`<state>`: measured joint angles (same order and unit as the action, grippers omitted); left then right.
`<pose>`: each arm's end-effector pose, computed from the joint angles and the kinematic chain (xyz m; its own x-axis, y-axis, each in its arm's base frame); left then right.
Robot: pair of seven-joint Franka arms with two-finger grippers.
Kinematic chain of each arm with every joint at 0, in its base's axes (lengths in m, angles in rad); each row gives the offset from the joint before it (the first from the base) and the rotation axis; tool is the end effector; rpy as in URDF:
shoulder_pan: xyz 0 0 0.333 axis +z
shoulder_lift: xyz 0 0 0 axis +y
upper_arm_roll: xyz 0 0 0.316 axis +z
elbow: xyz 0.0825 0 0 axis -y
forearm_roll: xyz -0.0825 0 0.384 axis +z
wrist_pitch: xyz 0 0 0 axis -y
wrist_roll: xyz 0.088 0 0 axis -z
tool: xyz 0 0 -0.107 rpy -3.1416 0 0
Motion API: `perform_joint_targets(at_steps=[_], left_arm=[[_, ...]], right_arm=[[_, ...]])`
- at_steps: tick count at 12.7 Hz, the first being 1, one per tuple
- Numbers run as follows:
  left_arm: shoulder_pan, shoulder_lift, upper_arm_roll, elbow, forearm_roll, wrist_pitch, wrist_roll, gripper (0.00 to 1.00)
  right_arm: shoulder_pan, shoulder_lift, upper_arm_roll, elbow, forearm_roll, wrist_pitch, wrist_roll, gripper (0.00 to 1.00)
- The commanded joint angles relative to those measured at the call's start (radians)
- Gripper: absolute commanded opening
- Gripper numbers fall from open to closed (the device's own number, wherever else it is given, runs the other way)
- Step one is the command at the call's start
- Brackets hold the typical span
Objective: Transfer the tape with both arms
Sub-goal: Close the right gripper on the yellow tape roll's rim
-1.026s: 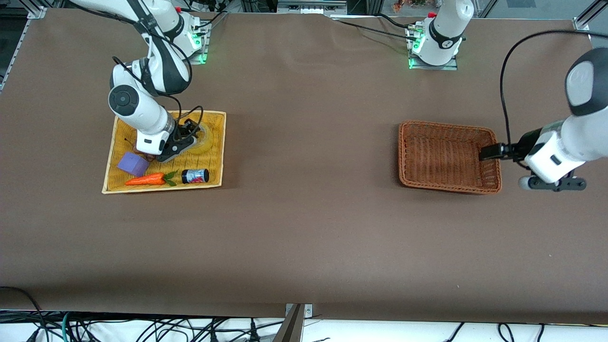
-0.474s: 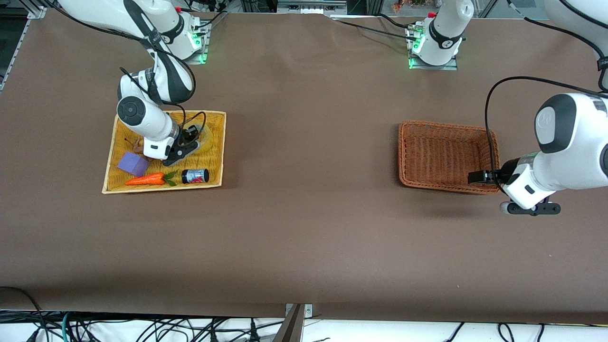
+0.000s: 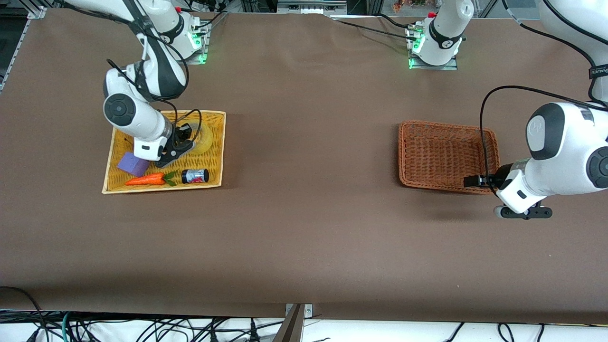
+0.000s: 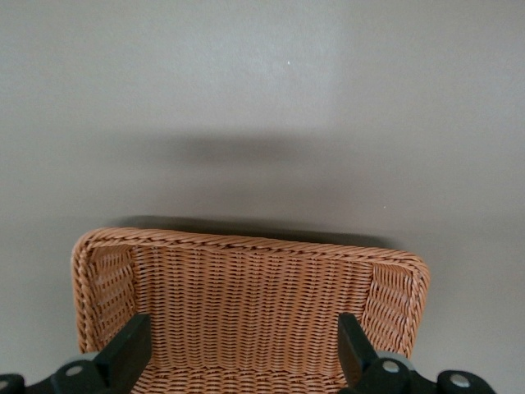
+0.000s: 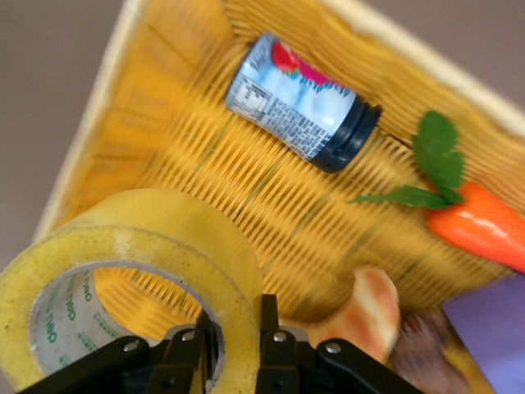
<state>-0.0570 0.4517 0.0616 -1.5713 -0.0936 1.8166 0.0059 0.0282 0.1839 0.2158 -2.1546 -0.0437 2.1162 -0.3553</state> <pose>0.6579 -0.0096 0.3655 0.9787 0.0208 -0.2041 0.0334 -0.9977 0.0585 0.5197 0.1267 0.2997 0.7887 0.5815 -0.1996 0.5778 -0.8120 -0.0821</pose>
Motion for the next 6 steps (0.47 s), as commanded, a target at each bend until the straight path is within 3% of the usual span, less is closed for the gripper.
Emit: perform_joint_targets(at_steps=[1,3,4,6], left_arm=[[-0.007,-0.03,-0.02,-0.094,0.006,0.076,-0.039,1.0],[-0.007,-0.053,-0.066,-0.16,0.009,0.133,-0.11,1.0],[-0.007,-0.059,-0.097,-0.185,0.018,0.156,-0.15,1.0],[-0.006,-0.062,-0.127,-0.199,0.021,0.167,-0.204,1.0]], right_arm=[[0.024,0.021,0.049,0.223,0.01,-0.249,0.08,0.0],[0.12,0.06,0.053,0.248,0.071,-0.239,0.303,0.0],[0.162,0.101,0.053,0.262,0.129,-0.178,0.412,0.0],[0.266,0.196,0.054,0.312,0.165,-0.045,0.635,0.0]])
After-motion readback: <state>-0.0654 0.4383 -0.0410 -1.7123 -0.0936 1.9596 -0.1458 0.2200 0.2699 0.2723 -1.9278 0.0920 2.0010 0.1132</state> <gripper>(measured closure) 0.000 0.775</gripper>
